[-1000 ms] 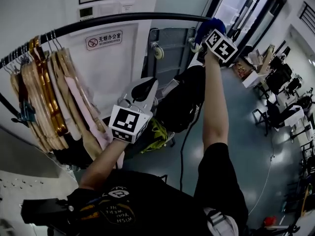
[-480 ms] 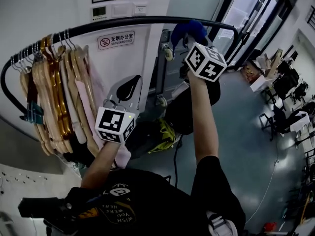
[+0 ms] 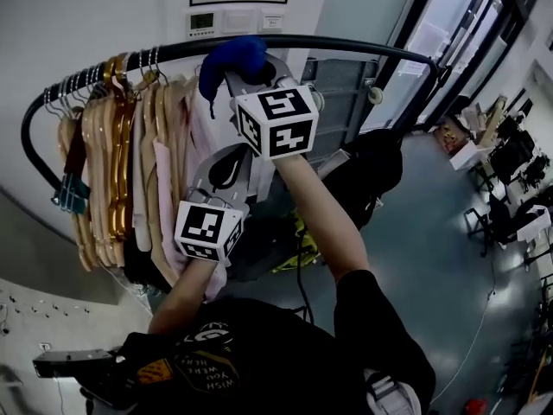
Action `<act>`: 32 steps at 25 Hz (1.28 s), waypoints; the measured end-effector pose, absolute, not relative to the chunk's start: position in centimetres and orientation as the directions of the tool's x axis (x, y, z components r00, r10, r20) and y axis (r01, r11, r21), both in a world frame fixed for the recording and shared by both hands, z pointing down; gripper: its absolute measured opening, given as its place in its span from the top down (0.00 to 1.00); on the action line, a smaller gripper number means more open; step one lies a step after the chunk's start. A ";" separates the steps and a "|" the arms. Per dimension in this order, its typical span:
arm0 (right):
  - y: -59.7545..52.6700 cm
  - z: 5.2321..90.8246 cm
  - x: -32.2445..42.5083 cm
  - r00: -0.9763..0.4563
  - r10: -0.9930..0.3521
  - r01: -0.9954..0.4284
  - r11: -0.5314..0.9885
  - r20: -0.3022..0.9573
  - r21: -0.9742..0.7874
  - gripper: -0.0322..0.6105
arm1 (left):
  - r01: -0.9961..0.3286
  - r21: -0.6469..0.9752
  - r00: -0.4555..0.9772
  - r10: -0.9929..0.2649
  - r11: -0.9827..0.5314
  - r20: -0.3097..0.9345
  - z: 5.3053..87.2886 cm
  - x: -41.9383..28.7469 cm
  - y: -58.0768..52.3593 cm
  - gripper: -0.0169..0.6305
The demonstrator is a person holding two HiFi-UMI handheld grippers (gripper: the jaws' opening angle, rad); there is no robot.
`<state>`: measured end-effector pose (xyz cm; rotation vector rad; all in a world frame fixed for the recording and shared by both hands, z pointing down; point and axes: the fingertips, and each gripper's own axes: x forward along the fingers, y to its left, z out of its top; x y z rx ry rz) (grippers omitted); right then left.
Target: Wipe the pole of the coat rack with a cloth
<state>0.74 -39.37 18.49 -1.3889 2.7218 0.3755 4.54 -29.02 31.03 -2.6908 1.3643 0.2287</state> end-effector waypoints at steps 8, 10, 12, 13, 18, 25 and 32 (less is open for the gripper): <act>-40.8 18.2 7.5 -0.539 -0.826 -0.842 0.524 -0.165 0.130 0.82 | -0.756 -0.023 0.643 -0.735 -0.654 -0.215 29.8 6.3 -29.2 0.98; -41.9 18.2 12.4 -0.474 -0.867 -0.881 0.462 -0.155 0.108 0.82 | -0.734 -0.028 0.667 -0.713 -0.678 -0.219 29.6 7.6 -29.1 0.98; -43.1 18.1 18.2 -0.386 -0.912 -0.922 0.376 -0.139 0.089 0.82 | -0.713 -0.030 0.688 -0.692 -0.700 -0.218 29.6 9.0 -29.1 0.98; -43.6 18.0 21.2 -0.335 -0.933 -0.942 0.327 -0.132 0.079 0.82 | -0.704 -0.031 0.697 -0.683 -0.709 -0.216 29.5 9.6 -29.1 0.98; -46.0 17.7 34.5 -0.095 -0.989 -0.995 0.093 -0.116 0.027 0.82 | -0.673 -0.024 0.725 -0.653 -0.739 -0.218 29.4 11.3 -29.3 0.98; -48.4 17.5 48.6 0.225 -0.972 -0.974 -0.221 -0.075 -0.057 0.82 | -0.681 -0.047 0.723 -0.662 -0.730 -0.197 29.8 11.3 -30.4 0.98; -47.7 18.0 41.8 0.100 -0.991 -0.995 -0.097 -0.086 -0.035 0.82 | -0.700 -0.063 0.707 -0.678 -0.712 -0.202 29.6 10.2 -31.2 0.98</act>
